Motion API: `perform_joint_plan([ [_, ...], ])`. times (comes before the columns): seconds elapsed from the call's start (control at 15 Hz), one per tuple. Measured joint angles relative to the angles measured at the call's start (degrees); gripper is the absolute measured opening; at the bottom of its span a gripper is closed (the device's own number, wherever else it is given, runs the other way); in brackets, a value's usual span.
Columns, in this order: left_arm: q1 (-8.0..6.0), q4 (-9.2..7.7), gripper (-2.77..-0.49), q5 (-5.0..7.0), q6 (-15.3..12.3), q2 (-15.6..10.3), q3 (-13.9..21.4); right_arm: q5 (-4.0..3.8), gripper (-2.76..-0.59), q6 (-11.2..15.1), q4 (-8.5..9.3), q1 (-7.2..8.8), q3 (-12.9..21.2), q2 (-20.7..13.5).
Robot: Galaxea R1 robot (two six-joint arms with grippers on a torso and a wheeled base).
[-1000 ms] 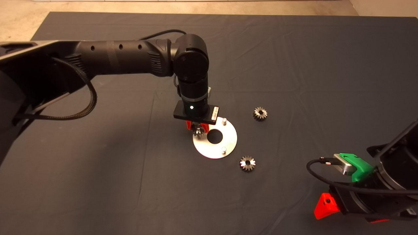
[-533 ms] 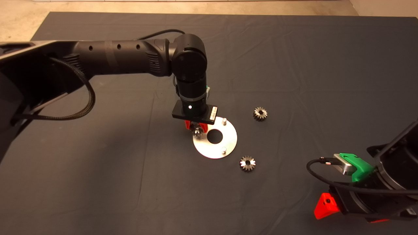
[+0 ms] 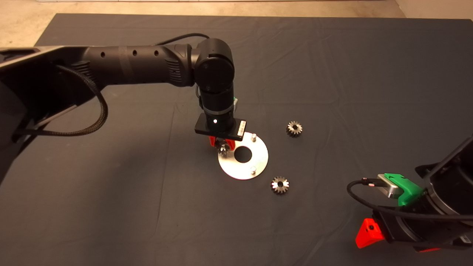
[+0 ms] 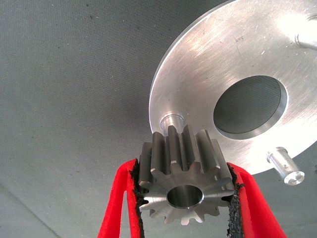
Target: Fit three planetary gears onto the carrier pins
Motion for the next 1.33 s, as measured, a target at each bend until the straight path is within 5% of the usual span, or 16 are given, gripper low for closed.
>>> perform_joint_plan([
  [1.33, 0.13, -0.02, -2.61, -0.01, 0.0, 0.0, 0.0, 0.00, -0.60, 0.0, 0.00, 0.00, 0.0, 0.0],
])
